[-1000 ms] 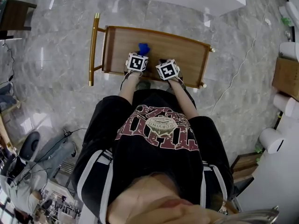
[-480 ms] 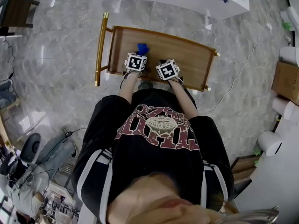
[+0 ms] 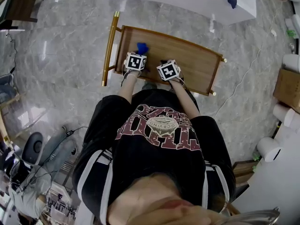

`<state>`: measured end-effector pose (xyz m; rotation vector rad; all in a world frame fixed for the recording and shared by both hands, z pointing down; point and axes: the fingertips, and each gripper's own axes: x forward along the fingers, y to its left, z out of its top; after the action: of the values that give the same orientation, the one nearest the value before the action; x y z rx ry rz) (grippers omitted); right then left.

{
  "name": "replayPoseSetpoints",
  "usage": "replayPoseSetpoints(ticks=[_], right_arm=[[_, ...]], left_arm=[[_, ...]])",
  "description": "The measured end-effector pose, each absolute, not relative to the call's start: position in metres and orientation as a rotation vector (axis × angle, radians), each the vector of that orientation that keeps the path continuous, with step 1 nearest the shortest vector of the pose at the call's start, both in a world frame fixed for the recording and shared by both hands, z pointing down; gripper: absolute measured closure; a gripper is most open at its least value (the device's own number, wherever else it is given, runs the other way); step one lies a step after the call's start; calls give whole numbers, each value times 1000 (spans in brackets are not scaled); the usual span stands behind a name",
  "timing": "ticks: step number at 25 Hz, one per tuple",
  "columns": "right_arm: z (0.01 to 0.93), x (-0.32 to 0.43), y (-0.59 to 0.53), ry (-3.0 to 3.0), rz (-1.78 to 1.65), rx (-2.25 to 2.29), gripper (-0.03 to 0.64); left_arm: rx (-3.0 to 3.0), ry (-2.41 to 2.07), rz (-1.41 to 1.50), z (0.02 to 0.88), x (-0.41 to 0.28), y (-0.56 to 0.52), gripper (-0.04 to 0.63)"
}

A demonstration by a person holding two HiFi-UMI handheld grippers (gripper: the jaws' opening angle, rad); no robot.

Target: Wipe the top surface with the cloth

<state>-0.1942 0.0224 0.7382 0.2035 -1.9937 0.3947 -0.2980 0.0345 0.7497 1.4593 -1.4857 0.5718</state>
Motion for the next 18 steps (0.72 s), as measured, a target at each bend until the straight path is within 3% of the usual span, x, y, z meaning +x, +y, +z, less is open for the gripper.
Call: replayPoseSetpoints(ticks=[18], right_arm=[[740, -230, 50, -1979, 363, 116, 598]], left_arm=[[1374, -1564, 581, 750, -361, 68, 497]])
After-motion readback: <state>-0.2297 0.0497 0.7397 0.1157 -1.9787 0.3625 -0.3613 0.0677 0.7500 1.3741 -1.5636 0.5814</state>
